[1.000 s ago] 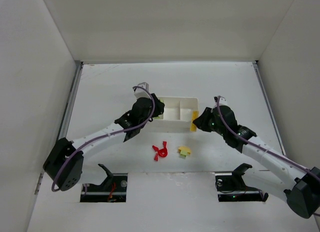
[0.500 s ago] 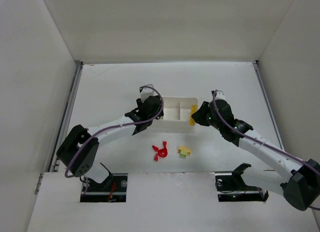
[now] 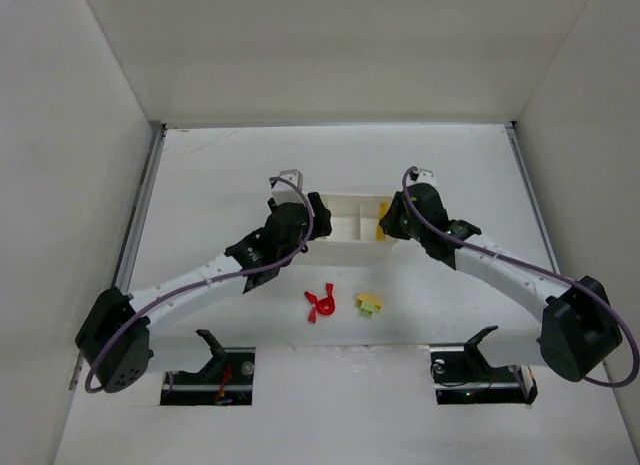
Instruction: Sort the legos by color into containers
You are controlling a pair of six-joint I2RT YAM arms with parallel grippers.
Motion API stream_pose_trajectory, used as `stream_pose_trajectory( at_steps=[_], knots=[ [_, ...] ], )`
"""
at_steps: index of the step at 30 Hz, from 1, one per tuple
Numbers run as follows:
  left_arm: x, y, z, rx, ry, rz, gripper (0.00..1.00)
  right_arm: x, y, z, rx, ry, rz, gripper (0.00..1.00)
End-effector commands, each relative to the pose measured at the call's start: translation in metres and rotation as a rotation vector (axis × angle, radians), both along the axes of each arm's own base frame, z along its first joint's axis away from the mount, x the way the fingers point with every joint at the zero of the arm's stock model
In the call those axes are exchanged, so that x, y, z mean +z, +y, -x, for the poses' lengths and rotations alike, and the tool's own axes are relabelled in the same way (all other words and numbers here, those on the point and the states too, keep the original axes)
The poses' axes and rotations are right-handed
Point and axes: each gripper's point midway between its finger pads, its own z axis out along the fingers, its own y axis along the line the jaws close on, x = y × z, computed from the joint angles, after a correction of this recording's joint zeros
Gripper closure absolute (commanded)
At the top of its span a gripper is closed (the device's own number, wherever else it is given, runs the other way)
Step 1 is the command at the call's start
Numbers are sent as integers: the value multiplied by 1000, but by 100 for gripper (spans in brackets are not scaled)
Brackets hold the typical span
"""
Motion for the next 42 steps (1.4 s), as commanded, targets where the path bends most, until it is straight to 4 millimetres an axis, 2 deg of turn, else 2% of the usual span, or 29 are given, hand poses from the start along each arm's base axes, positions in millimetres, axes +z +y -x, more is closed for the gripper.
stream_pose_trajectory(
  at_steps=[1,3,5,7,11,13,14,17,19,22,25,27,29,33,36,39,42],
  knots=[
    [3,-4,16,-49,-16,59,41,30,3,-24,-24,-101,-12,81],
    [-7,-4,25,-68,1,50,41,29,3,-25,-30,-100,-3,70],
    [-16,-5,34,-91,17,40,41,34,0,-26,-47,-119,-1,53],
    [-24,-5,40,-106,32,36,41,44,-3,-27,-56,-146,0,45],
    [-24,-8,51,-140,40,57,42,68,-10,-20,-57,-195,-1,43],
    [-20,-12,58,-174,38,71,45,72,-10,-4,-33,-203,2,44],
    [-19,-15,62,-196,36,77,48,69,-8,7,-12,-195,0,49],
    [-19,-27,79,-288,47,80,56,47,5,52,96,-134,-3,69],
    [-23,-33,88,-333,57,75,62,16,12,91,170,-28,1,78],
    [-26,-42,98,-382,70,79,65,-21,16,138,228,104,27,78],
    [-29,-50,104,-423,87,81,65,-46,19,168,253,195,66,66],
    [-31,-52,106,-430,92,84,65,-58,13,172,210,214,113,57],
    [-33,-54,109,-436,93,88,65,-63,9,169,170,214,122,53],
    [-33,-53,117,-452,93,101,66,-65,19,159,148,189,48,49],
    [-34,-55,131,-496,101,110,76,-72,21,157,145,213,11,54],
    [-45,-66,156,-588,140,94,88,-71,13,149,91,196,-29,71],
    [-64,-79,178,-650,183,44,91,-61,1,136,12,158,-96,83]
  ],
)
